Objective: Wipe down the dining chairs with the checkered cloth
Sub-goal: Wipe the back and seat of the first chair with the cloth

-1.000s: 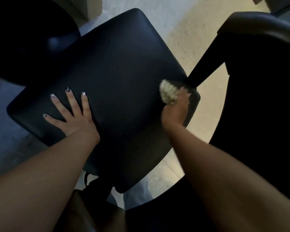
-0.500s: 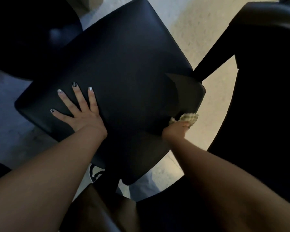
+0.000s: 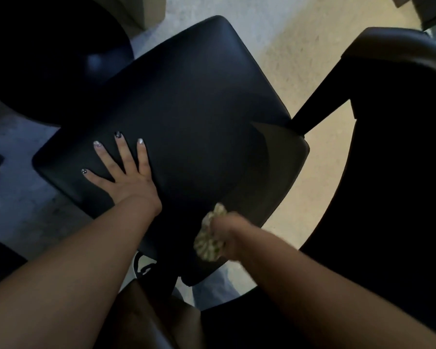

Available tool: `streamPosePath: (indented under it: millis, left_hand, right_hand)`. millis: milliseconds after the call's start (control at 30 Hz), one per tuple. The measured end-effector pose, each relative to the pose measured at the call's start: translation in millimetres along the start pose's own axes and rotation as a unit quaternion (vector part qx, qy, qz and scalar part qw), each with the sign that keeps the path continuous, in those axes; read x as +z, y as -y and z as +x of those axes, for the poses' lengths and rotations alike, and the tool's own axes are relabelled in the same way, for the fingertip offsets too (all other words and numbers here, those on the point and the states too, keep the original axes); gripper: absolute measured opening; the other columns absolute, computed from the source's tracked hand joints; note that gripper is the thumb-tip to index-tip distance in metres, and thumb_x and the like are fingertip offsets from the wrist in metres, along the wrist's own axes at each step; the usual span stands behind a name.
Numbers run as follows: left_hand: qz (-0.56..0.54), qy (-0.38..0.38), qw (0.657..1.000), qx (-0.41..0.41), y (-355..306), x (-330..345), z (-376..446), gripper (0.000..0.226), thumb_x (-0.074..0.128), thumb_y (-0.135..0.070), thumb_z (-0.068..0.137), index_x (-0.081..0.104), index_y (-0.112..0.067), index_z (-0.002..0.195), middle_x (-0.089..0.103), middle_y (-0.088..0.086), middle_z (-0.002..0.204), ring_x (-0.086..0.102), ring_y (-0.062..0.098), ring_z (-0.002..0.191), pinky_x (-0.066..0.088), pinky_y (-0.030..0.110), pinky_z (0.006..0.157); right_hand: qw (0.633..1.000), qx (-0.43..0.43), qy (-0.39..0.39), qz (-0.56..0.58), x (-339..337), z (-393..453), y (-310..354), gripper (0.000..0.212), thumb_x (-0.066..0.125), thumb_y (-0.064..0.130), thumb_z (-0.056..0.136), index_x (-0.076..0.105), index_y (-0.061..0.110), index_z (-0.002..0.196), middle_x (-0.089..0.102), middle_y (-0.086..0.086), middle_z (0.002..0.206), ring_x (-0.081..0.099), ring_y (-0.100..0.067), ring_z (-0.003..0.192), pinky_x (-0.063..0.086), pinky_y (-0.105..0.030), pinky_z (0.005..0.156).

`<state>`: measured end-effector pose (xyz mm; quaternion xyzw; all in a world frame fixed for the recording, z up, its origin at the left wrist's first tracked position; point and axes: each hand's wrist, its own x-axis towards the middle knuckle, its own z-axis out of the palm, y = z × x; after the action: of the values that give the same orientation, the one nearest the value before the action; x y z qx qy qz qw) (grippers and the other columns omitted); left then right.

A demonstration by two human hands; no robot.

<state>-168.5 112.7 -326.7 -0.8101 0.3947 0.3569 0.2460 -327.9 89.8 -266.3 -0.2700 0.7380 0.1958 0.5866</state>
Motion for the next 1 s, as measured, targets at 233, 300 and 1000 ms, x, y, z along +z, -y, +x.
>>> streamPosePath:
  millis: [233,300,1000]
  left_hand:
    - [0.009,0.001,1.0,-0.005,-1,0,0,0.154,0.081,-0.037,0.062,-0.06,-0.012,0.12,-0.058,0.024,0.134,-0.048,0.055,0.119,0.002,0.077,0.105]
    - [0.01,-0.002,1.0,-0.009,-2,0,0,0.155,0.082,-0.037,0.06,-0.059,-0.013,0.12,-0.058,0.023,0.133,-0.047,0.055,0.12,0.002,0.076,0.105]
    - [0.008,-0.009,1.0,-0.011,0,4,3,0.159,0.083,-0.031,0.053,-0.059,-0.014,0.121,-0.057,0.021,0.135,-0.041,0.053,0.129,0.001,0.077,0.105]
  right_hand:
    - [0.891,-0.175,-0.418,0.006,-135,31,38,0.03,0.055,0.012,0.088,0.061,0.01,0.117,0.064,-0.014,0.119,0.059,-0.032,0.11,0.044,-0.033,0.089]
    - [0.874,-0.187,-0.449,-0.024,-156,49,42,0.032,0.053,0.007,0.085,0.06,0.008,0.116,0.062,-0.016,0.119,0.055,-0.036,0.113,0.041,-0.034,0.093]
    - [0.966,-0.109,-0.187,-0.138,58,25,-19,0.092,0.056,0.007,0.089,-0.014,0.003,0.148,-0.019,-0.013,0.157,-0.012,-0.031,0.146,0.01,-0.041,0.117]
